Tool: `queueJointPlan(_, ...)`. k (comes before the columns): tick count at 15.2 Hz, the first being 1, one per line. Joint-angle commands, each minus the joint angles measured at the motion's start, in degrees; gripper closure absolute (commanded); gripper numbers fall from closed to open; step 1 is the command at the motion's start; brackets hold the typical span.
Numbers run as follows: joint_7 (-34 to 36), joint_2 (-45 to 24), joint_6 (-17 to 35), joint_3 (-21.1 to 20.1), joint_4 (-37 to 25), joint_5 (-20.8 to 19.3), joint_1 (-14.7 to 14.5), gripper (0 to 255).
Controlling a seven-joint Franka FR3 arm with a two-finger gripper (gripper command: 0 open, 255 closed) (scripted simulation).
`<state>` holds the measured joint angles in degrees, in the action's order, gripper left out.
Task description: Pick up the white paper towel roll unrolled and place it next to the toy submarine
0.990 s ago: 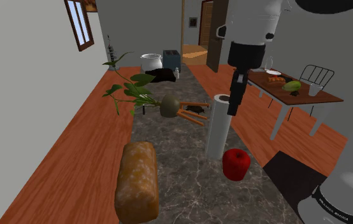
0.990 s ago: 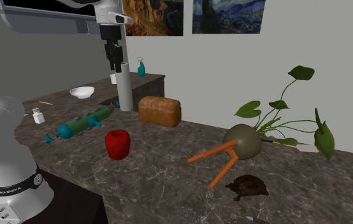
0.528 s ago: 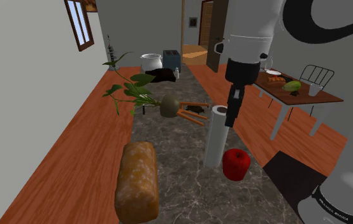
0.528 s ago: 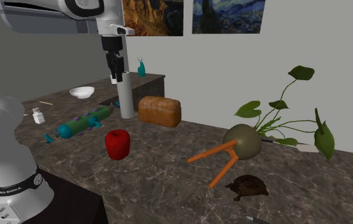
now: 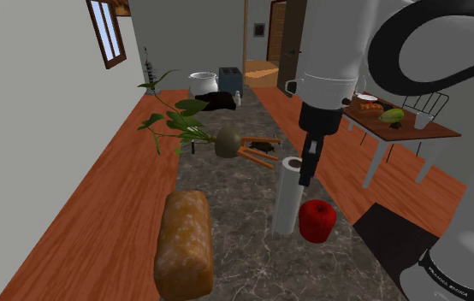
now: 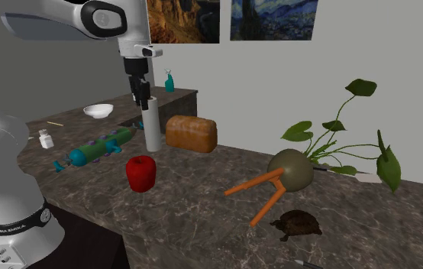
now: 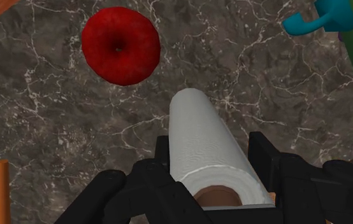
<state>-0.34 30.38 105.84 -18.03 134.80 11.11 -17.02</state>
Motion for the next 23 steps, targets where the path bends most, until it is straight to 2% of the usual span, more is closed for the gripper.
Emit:
queueJointPlan(1,-0.01,-0.3,1.54,-0.25,1.2,0.12,-0.04,255)
queueJointPlan(15,-0.3,-3.43,13.81,-2.08,10.36,1.13,-0.34,255)
queueJointPlan(23,-0.3,-3.43,13.81,-2.08,10.36,1.13,-0.34,255)
